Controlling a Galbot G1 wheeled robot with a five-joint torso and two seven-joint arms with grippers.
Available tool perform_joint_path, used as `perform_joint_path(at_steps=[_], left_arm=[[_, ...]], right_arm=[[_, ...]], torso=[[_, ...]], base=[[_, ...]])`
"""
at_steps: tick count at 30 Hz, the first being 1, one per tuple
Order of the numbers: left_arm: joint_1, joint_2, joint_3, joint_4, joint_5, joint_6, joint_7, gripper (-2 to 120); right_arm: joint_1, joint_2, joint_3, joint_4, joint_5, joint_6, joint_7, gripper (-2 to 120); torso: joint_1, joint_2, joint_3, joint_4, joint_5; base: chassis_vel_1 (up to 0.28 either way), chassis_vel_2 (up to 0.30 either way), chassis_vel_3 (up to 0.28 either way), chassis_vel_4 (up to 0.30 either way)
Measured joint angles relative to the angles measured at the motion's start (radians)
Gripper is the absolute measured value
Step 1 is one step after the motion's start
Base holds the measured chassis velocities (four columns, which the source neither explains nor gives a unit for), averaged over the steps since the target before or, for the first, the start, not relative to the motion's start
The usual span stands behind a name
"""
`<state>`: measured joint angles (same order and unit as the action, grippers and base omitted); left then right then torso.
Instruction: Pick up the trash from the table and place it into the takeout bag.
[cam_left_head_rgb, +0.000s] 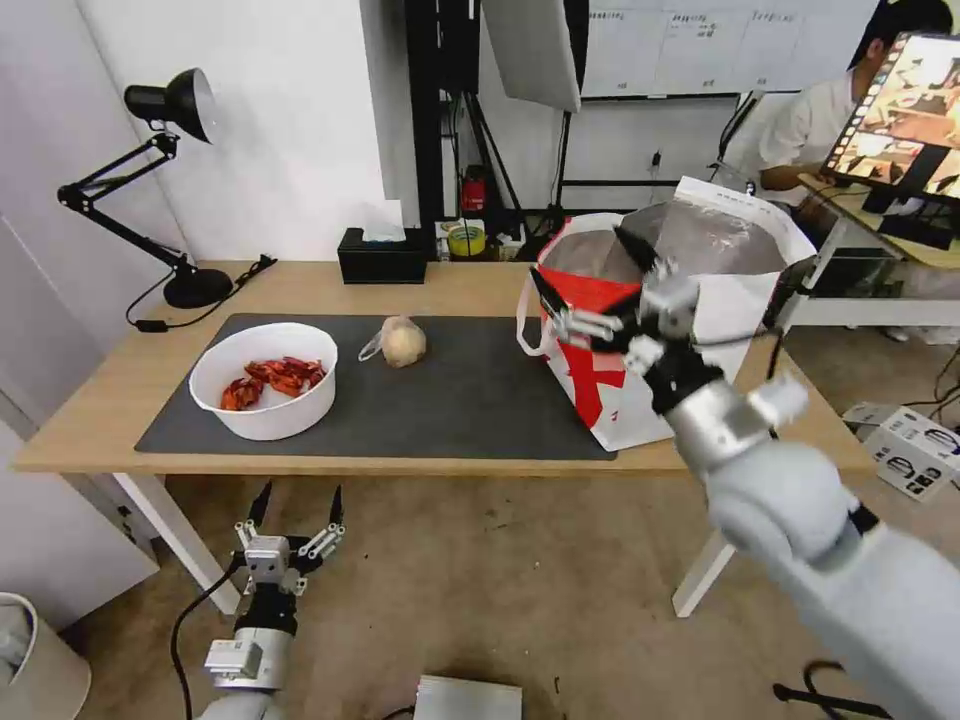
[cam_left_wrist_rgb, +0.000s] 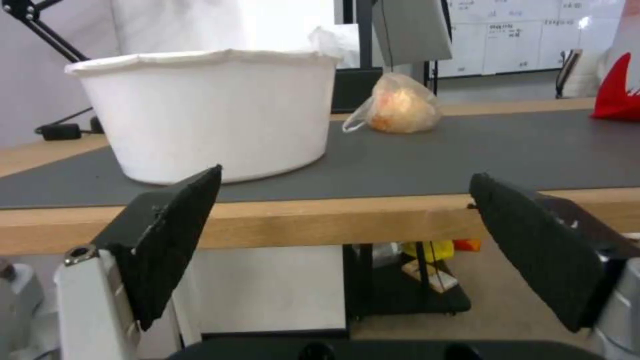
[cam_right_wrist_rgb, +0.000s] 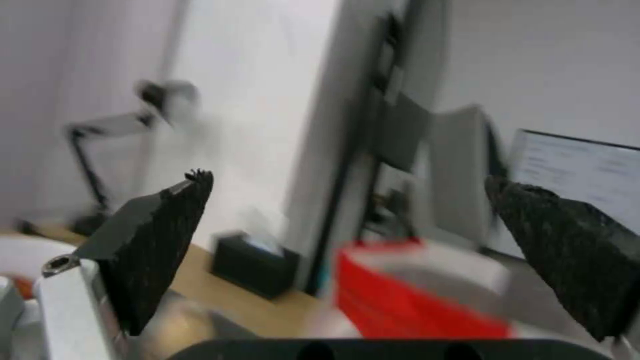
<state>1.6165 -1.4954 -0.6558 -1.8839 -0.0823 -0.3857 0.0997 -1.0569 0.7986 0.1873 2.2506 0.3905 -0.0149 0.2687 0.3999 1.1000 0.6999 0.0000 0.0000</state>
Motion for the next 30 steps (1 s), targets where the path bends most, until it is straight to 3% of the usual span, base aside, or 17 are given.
perform_joint_path(at_steps=[3, 19, 30], left_arm=[[0.0, -0.001, -0.001, 0.001, 0.0, -0.001, 0.0, 100], [0.005, -0.012, -0.003, -0.004, 0.002, -0.005, 0.001, 100], [0.009, -0.027, -0.005, -0.005, 0.013, -0.009, 0.001, 100]], right_arm=[[-0.16, 0.039, 0.051, -0.004, -0.086, 0.022, 0.079, 100], [-0.539, 0.204, 0.09, -0.121, -0.326, 0.265, 0.219, 99], [-0.597, 0.265, 0.065, -0.173, -0.361, 0.282, 0.265, 99]], torso=[[0.0, 0.0, 0.0, 0.0, 0.0001], [0.0, 0.0, 0.0, 0.0, 0.0], [0.0, 0.0, 0.0, 0.0, 0.0]], base=[[0.0, 0.0, 0.0, 0.0], [0.0, 0.0, 0.0, 0.0], [0.0, 0.0, 0.0, 0.0]])
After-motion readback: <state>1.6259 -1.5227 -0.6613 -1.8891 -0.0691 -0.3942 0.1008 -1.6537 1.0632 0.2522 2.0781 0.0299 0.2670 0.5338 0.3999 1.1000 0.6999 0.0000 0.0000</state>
